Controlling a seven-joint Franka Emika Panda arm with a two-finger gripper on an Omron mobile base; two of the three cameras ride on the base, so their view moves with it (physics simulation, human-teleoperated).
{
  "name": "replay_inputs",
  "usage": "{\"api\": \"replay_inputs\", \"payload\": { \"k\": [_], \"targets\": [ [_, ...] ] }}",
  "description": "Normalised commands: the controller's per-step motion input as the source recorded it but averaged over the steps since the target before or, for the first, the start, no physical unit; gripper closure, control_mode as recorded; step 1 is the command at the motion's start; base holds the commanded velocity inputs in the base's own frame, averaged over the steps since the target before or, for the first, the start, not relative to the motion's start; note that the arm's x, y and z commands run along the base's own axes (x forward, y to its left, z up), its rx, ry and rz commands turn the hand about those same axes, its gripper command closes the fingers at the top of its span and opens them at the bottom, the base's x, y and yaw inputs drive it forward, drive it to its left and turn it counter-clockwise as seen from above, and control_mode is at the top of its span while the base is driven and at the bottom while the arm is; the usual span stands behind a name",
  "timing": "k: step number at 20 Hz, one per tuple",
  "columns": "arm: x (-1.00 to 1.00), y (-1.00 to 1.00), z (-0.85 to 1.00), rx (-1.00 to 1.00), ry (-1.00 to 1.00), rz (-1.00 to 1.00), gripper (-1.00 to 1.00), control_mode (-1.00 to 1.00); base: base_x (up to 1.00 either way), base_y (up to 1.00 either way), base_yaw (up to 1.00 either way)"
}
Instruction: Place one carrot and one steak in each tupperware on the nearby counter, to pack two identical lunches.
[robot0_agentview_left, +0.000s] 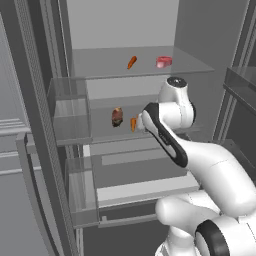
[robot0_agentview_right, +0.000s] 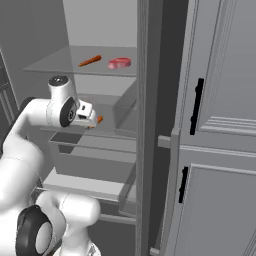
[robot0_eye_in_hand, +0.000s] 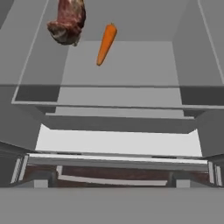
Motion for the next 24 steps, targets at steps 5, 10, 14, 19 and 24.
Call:
{"api": "replay_inputs", "payload": {
  "k": [5, 10, 14, 19, 24],
  "targets": [
    [0.59, 0.2, -0.44, 0.02, 0.01, -0.03, -1.0, -1.0, 0.0, 0.0, 0.0],
    [0.67, 0.1, -0.04, 0.0, 0.05, -0.05, -1.0, -1.0, 0.0, 0.0, 0.0],
    [0.56, 0.0, -0.05, 0.0, 0.0, -0.03, -1.0, -1.0, 0.0, 0.0, 0.0],
    [0.5, 0.0, -0.21, 0.0, 0.0, 0.0, -1.0, -1.0, 0.0, 0.0, 0.0],
    [0.47, 0.0, -0.28, 0.0, 0.0, 0.0, -1.0, -1.0, 0.0, 0.0, 0.0]
  ]
}}
